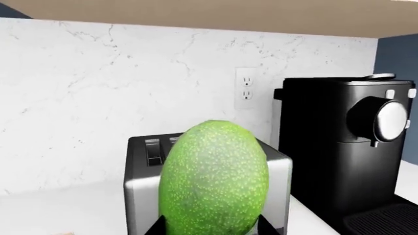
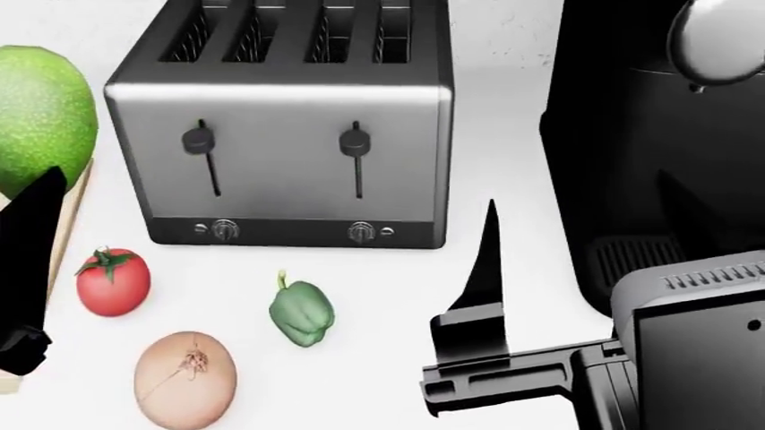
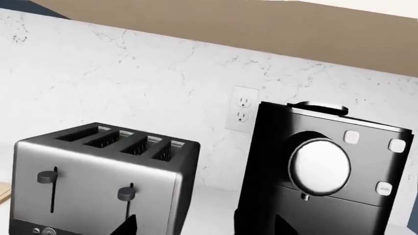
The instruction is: Place the avocado, onion, tomato and bell pepper on the cutting board.
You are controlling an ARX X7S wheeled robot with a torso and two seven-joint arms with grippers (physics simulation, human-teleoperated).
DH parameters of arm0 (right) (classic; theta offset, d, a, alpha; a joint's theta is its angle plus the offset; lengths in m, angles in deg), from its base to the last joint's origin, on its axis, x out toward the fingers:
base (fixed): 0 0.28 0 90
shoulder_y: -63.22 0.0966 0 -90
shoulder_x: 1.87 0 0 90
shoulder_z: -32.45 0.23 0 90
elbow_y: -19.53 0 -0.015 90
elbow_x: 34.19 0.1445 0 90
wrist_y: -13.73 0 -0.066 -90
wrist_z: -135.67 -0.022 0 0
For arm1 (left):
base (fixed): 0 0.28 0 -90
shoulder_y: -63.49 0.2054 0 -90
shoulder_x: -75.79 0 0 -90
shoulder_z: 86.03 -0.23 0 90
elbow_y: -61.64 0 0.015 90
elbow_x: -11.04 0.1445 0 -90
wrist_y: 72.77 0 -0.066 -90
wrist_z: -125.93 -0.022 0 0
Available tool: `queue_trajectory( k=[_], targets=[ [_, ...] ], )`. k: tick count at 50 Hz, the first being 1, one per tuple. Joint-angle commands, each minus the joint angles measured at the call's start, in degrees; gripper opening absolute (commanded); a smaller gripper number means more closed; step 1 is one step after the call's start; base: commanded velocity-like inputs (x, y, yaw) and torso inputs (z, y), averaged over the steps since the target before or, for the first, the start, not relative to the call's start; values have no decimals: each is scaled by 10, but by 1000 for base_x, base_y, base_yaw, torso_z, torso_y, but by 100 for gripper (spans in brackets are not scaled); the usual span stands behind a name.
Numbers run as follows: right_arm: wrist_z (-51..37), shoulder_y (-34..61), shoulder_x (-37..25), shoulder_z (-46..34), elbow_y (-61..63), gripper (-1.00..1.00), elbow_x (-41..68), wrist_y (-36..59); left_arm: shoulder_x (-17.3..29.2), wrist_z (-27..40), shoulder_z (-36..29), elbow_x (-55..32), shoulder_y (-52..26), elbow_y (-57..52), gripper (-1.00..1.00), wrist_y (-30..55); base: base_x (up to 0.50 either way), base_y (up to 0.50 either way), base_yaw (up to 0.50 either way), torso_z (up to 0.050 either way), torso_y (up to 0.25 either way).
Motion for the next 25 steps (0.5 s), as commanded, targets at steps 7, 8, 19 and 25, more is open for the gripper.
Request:
queue_trajectory(
  k=[7, 8, 19, 25],
  targets=[
    [21, 44, 9, -6, -6, 100, 14, 29, -11, 5, 13, -1, -4, 3, -100, -17, 500, 0, 0, 0, 1],
    [20, 48, 9, -7, -7, 100, 20, 30, -10, 5, 13, -1, -4, 2, -100, -17, 488, 0, 0, 0, 0],
    [55, 147, 34, -64, -64, 100, 302, 52, -7, 15, 11, -9, -12, 1, -100, -20, 22, 0, 0, 0, 1],
    [47, 209, 54, -115, -89, 100, 385, 91, -5, 16, 10, -10, -16, 1, -100, -21, 0, 0, 0, 0, 0]
  ],
)
